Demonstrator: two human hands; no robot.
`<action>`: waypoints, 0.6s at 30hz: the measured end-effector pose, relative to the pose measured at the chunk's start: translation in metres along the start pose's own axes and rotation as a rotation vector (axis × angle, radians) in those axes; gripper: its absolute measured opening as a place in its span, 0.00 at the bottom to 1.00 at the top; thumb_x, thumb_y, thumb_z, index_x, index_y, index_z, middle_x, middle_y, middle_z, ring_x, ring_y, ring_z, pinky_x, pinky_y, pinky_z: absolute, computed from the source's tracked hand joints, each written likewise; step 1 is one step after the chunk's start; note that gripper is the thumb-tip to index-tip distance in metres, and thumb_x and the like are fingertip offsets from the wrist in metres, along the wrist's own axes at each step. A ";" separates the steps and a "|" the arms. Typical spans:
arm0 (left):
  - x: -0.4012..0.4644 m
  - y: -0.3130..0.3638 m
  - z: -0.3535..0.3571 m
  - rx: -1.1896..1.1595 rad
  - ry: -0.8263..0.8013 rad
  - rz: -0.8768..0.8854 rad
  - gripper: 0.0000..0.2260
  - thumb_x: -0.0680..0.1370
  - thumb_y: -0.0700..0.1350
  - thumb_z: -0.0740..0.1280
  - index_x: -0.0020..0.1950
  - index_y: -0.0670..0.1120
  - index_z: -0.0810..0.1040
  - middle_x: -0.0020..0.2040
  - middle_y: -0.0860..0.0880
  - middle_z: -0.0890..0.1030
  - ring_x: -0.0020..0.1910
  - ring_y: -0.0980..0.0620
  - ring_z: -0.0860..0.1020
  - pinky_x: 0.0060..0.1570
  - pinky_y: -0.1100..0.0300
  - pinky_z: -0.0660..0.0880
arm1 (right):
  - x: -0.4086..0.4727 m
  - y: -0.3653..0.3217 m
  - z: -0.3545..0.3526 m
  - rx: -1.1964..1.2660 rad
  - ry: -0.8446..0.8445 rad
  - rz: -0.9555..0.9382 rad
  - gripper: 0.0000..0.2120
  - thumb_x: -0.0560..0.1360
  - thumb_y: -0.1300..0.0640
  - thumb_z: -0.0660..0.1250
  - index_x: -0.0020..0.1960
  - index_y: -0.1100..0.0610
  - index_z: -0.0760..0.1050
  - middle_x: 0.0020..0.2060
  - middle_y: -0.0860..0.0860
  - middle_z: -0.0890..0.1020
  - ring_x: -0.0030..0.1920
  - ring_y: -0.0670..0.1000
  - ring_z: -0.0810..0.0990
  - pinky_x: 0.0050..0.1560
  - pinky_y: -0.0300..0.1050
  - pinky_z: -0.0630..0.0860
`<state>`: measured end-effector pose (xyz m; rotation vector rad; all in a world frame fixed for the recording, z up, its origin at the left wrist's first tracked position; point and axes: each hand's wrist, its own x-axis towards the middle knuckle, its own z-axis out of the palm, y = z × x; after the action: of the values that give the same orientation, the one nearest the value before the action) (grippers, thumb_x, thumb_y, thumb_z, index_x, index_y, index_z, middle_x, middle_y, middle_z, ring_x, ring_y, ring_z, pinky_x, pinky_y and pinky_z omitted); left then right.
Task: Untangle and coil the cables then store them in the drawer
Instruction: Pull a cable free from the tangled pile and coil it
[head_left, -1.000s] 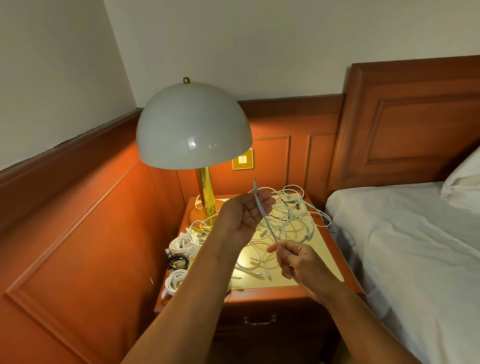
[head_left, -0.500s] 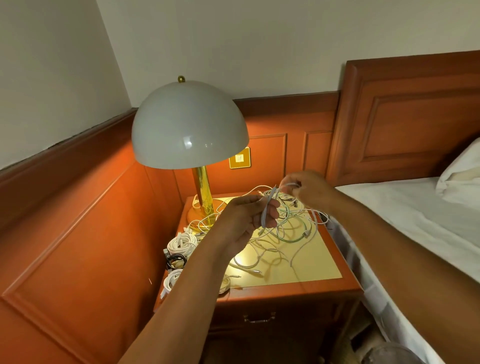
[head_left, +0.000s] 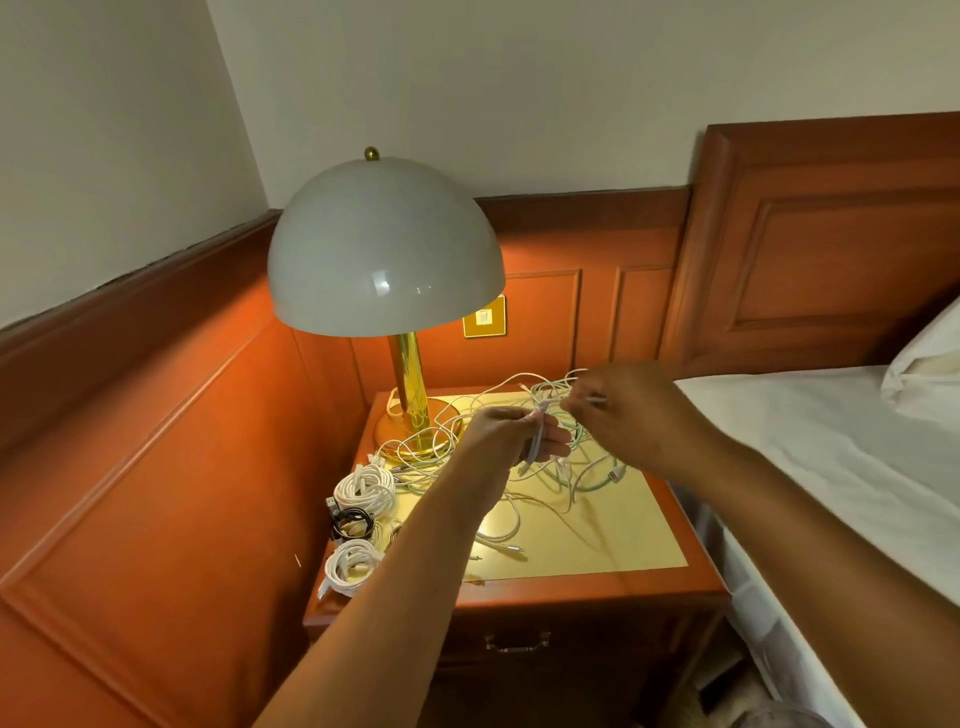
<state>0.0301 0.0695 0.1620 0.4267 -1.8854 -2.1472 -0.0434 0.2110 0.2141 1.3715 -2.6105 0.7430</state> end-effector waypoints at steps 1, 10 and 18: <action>0.001 0.001 0.001 -0.028 0.017 0.000 0.10 0.82 0.37 0.60 0.50 0.33 0.80 0.39 0.43 0.84 0.38 0.47 0.83 0.41 0.59 0.77 | -0.008 -0.002 0.006 0.040 -0.010 0.026 0.11 0.80 0.55 0.63 0.42 0.57 0.78 0.35 0.50 0.78 0.37 0.48 0.74 0.38 0.45 0.68; 0.004 0.006 0.008 -0.413 0.102 -0.081 0.11 0.82 0.37 0.58 0.52 0.35 0.79 0.44 0.41 0.85 0.42 0.47 0.85 0.43 0.60 0.80 | -0.057 -0.004 0.091 0.898 0.017 0.351 0.15 0.81 0.66 0.58 0.55 0.52 0.80 0.31 0.50 0.77 0.30 0.50 0.71 0.33 0.43 0.71; -0.008 0.023 0.010 -0.562 0.065 -0.056 0.12 0.83 0.38 0.57 0.48 0.36 0.79 0.36 0.45 0.83 0.34 0.51 0.83 0.38 0.62 0.80 | -0.046 0.018 0.102 1.143 -0.171 0.476 0.20 0.78 0.45 0.63 0.42 0.63 0.77 0.25 0.52 0.66 0.24 0.48 0.60 0.25 0.40 0.57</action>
<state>0.0335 0.0784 0.1863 0.4199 -1.1677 -2.5282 -0.0169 0.2069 0.1040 0.8860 -2.6869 2.5362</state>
